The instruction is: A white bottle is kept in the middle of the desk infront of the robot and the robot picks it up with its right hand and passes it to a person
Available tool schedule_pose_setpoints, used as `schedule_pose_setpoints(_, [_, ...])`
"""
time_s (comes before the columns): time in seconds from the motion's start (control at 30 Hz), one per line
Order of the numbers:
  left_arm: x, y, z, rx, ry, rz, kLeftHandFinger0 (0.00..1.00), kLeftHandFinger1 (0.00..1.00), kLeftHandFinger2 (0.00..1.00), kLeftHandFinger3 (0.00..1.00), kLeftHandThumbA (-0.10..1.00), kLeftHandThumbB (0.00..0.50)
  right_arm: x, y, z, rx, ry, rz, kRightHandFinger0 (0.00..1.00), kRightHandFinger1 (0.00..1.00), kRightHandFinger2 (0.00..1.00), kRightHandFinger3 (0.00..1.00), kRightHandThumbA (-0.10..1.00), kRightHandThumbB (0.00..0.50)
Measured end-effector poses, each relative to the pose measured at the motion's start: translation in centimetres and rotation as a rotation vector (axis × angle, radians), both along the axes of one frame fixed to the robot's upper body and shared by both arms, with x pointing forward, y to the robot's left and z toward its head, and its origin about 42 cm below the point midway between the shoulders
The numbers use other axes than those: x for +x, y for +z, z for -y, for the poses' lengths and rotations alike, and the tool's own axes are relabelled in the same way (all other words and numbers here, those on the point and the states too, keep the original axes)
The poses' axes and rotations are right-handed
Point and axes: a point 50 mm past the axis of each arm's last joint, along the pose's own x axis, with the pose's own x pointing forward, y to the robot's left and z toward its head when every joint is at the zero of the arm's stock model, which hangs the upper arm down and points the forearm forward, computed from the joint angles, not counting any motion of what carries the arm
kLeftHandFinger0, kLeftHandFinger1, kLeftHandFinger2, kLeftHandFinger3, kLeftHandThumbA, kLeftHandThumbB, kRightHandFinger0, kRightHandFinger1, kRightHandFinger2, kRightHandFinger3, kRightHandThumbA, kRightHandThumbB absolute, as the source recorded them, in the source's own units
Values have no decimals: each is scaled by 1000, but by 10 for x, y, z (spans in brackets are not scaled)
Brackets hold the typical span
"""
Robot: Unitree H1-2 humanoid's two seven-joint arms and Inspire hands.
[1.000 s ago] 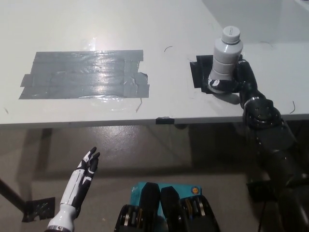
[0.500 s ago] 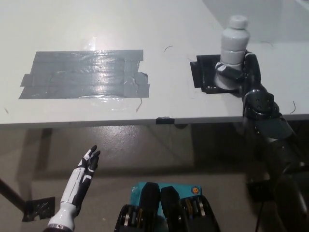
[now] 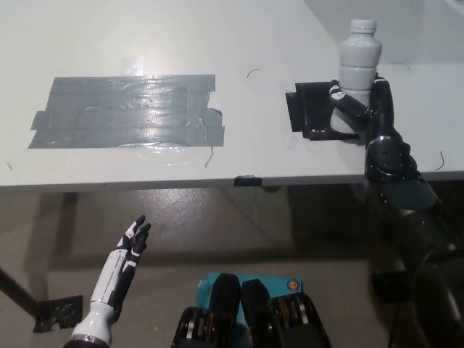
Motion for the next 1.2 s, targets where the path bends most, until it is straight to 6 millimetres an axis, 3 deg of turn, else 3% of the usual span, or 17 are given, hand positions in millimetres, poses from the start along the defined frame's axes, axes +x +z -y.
schedule_pose_setpoints(0.13, [1,1,0,0,0,1,1000,1000,1000,1000,960,11,1,11,-8,-26,25,50,40,475,855,918,-100,159])
schedule_pose_setpoints(0.23, [1,1,0,-1,0,2,1000,1000,1000,1000,961,16,0,28,-28,-52,76,131,78,512,902,960,-100,154])
schedule_pose_setpoints(0.37, [1,1,0,-2,0,2,1000,1000,1000,1000,955,1,-5,51,-63,-89,158,213,63,510,904,928,-100,159])
schedule_pose_setpoints(0.5, [2,2,0,-2,-1,3,1000,1000,1000,1000,972,11,-11,59,-92,-102,219,240,56,516,926,938,-100,147])
schedule_pose_setpoints(0.63, [2,2,0,-1,-1,3,1000,1000,1000,1000,968,15,-16,53,-114,-131,266,209,40,510,924,945,-100,141])
schedule_pose_setpoints(0.77, [2,2,0,-1,0,1,1000,1000,1000,1000,963,33,-18,43,-124,-155,287,167,0,460,871,922,-100,156])
schedule_pose_setpoints(0.87, [2,2,0,-1,-1,2,1000,1000,1000,1000,968,48,-18,35,-128,-176,296,132,0,399,825,890,-100,157])
schedule_pose_setpoints(1.2, [3,5,0,-2,-2,9,1000,1000,1000,1000,974,48,-18,14,-134,-238,309,28,8,420,850,888,-100,178])
